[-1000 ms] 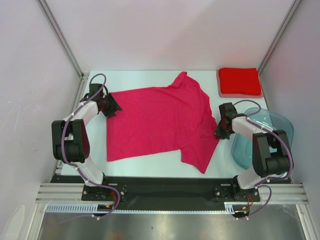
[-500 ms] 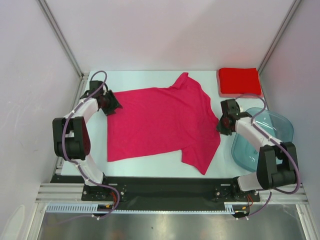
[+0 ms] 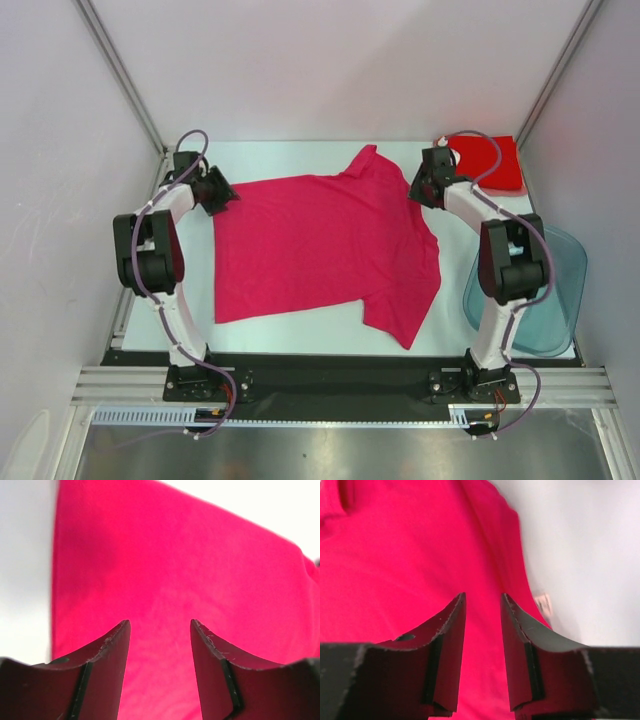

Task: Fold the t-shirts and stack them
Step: Flatten the tshirt out

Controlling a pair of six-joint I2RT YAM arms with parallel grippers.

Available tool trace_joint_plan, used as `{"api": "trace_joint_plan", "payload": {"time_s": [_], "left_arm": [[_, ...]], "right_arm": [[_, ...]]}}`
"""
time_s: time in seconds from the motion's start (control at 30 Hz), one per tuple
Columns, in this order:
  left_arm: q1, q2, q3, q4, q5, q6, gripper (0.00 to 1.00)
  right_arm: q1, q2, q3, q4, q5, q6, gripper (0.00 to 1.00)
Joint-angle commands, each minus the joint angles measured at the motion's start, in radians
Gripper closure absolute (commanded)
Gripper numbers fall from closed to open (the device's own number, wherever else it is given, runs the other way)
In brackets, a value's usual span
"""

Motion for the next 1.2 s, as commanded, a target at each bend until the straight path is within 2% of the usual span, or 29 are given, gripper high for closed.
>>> {"api": "trace_joint_plan", "payload": {"time_s": [0.0,0.13,0.17,0.23,0.47,0.73,0.97,1.07,1.17], "left_arm": [[0.037,0.039,0.078,0.079,0.044,-0.003,0.44],[0.057,0.105,0.108,0.161,0.110,-0.067,0.48],[0.061,0.130,0.116,0.196,0.132,-0.083,0.48],[0.061,0.159,0.127,0.217,0.143,-0.126,0.49],[0.076,0.248,0.147,0.240,0.153,-0.270,0.51],[0.123,0.317,0.197,0.199,0.163,-0.373,0.50],[0.142,0.384,0.280,0.150,0.178,-0.365,0.50],[0.148,0.392,0.305,0.135,0.182,-0.344,0.51],[0.148,0.385,0.340,0.110,0.190,-0.313,0.48]], "right_arm": [[-0.001,0.087,0.142,0.068,0.008,-0.012,0.62],[-0.003,0.196,0.241,0.066,0.011,0.022,0.71],[-0.002,0.223,0.259,0.084,0.016,0.036,0.79],[-0.002,0.252,0.287,0.079,0.033,0.047,0.86],[-0.017,0.325,0.339,0.022,0.100,0.050,0.95],[-0.046,0.412,0.397,-0.020,0.120,0.070,0.95],[-0.072,0.492,0.501,-0.075,0.194,0.077,0.94],[-0.080,0.495,0.534,-0.090,0.175,0.068,0.93],[-0.074,0.478,0.564,-0.089,0.131,0.012,0.86]]}}
